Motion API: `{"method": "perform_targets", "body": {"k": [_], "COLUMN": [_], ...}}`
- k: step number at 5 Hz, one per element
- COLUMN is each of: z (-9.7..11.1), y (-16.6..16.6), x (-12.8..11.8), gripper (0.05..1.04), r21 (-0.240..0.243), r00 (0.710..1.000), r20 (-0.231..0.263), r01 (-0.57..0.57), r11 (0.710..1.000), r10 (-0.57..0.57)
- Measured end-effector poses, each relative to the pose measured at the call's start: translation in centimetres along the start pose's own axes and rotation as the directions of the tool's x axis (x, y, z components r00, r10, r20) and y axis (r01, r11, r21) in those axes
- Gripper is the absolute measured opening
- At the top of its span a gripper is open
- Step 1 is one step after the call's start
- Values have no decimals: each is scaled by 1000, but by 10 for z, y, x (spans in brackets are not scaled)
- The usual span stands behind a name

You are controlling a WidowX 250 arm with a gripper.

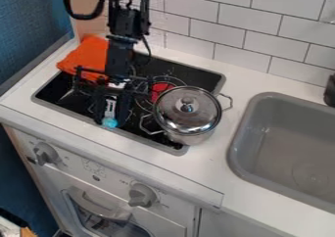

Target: The robot arm moved the blue spatula to the right burner.

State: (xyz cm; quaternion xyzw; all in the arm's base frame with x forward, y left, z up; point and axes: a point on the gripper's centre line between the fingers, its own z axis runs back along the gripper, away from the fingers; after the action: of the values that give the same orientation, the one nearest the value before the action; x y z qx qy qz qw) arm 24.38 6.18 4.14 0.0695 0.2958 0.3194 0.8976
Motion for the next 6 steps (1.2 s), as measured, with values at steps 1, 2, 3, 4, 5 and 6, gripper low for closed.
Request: {"method": "perform_targets", "body": {"k": [1, 2, 3, 4, 5, 6], "z": [4, 9, 15, 28, 38, 46], "y": [-3, -9, -17, -28, -36, -47], "x": [16, 28, 38, 47, 56, 68], "gripper": [317, 317, 317, 317, 317, 317], "r21": [25, 27, 16, -14, -39, -75], "r00": [1000, 1000, 1000, 1000, 999, 998], "r20": [-4, 2, 4, 29, 49, 58], "r01": [-11, -19, -2, -1, 1, 3], "r11": [1000, 999, 1000, 1000, 999, 997], "r10": [11, 19, 2, 2, 1, 1]}}
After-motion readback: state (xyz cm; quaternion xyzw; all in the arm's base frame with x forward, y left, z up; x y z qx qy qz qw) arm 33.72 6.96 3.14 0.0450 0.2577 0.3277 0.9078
